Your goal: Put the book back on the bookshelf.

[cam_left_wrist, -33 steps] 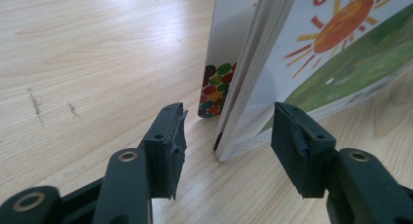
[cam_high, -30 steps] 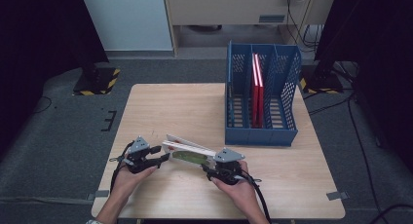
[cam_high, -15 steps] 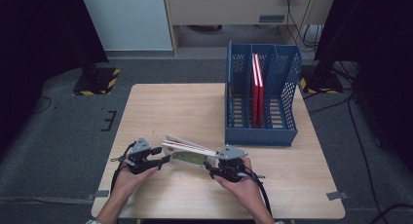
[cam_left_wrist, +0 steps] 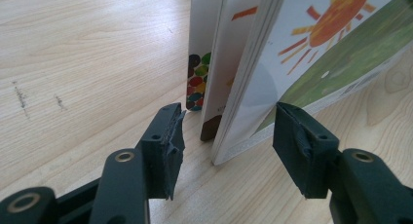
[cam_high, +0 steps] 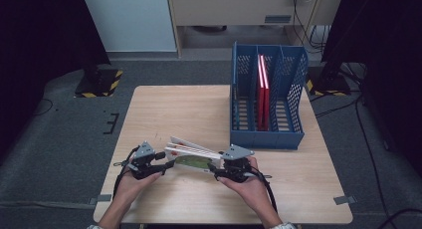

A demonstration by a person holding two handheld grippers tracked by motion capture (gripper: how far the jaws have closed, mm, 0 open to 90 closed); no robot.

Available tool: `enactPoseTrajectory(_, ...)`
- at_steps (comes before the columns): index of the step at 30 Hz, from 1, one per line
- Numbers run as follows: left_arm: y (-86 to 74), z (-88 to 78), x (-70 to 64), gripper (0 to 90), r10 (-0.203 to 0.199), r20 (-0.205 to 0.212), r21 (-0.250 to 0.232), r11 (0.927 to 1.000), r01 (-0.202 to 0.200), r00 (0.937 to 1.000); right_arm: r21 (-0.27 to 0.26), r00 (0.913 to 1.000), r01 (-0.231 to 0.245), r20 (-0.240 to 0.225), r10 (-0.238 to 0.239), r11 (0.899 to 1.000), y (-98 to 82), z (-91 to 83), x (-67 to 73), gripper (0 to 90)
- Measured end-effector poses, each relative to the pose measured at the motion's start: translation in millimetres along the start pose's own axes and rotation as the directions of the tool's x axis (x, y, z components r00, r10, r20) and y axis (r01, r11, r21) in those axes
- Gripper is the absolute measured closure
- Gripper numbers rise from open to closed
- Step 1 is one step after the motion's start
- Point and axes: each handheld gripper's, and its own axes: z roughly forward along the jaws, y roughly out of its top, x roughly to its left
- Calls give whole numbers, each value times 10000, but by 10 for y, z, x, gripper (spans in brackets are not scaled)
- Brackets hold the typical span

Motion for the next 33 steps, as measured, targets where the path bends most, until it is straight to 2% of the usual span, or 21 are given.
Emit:
enactPoseTrajectory(15, -8, -13, 18, 438, -3, -72, 69, 10000, 4, 10000, 3, 9991, 410, -133, -410, 9992, 257, 10, -30, 390)
enactPoseTrajectory(20, -4, -19, 19, 440, -16, -28, 32, 10000, 17, 10000, -44, 9979, 570, -304, -571, 9984, 337, 33, -40, 390)
enactPoseTrajectory(33, -1, -4, -4, 452, 68, 57, 111, 9999, -68, 10000, 208, 9940, 924, -607, -910, 9955, 391, 124, 1, 429)
